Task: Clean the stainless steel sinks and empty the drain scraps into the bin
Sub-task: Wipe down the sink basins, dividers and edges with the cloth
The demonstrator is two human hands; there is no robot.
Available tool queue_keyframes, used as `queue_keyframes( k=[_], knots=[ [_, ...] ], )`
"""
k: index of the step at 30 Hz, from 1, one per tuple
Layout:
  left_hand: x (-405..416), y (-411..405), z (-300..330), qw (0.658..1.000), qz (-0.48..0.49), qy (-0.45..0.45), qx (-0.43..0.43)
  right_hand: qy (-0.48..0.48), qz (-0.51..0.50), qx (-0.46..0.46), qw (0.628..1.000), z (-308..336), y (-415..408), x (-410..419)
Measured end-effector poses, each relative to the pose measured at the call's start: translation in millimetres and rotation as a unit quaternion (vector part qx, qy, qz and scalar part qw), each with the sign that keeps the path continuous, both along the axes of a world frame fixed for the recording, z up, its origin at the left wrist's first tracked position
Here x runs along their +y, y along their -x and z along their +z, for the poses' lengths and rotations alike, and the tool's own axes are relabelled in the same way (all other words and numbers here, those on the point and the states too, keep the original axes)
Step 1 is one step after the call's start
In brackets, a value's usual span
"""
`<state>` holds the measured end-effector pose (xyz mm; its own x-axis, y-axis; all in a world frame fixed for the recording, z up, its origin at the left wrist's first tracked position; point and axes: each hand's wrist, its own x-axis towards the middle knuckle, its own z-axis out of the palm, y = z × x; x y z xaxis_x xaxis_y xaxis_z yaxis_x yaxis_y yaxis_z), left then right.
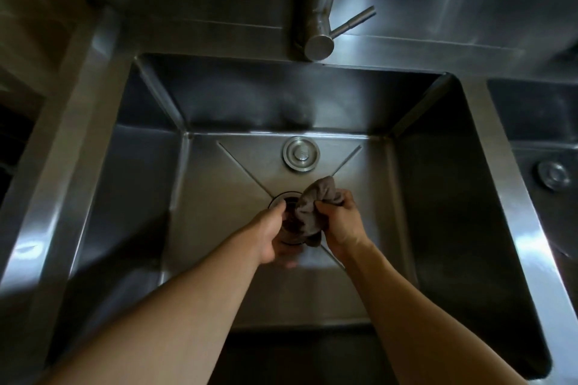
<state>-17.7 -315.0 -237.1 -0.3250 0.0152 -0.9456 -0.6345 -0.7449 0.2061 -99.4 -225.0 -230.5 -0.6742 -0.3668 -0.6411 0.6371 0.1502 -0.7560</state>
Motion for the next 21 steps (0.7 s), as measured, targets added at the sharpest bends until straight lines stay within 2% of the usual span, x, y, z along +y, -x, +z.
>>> queue_keyframes(
  k=[3, 5, 10, 17, 19, 21],
  knots=[
    [-1.5, 5.0, -4.7, 0.995, 0.071, -0.059, 0.022, 0.034, 0.031, 0.021, 0.999, -2.4, -1.9, -0.4],
    [-2.5, 10.4, 0.2, 0.992, 0.104, -0.065, 0.011, 0.046, 0.069, 0.028, 0.996, -1.2, -3.8, -0.4],
    [-6.1, 22.4, 10.1, 0.992, 0.117, -0.002, -0.039, 0.006, 0.122, 0.038, 0.992, 2.2, -2.8, 1.6],
    [1.1, 23.8, 4.0, 0.993, 0.097, 0.069, -0.029, -0.022, 0.156, 0.051, 0.986, -2.3, -2.8, -0.1],
    [2.9, 24.1, 4.2, 0.99, 0.1, 0.099, -0.018, -0.042, 0.174, 0.091, 0.98, -2.8, -3.3, 2.7],
    [5.2, 27.0, 4.0, 0.987, 0.115, 0.112, 0.004, -0.068, 0.225, 0.19, 0.953, -0.5, -3.3, 7.8]
  ],
)
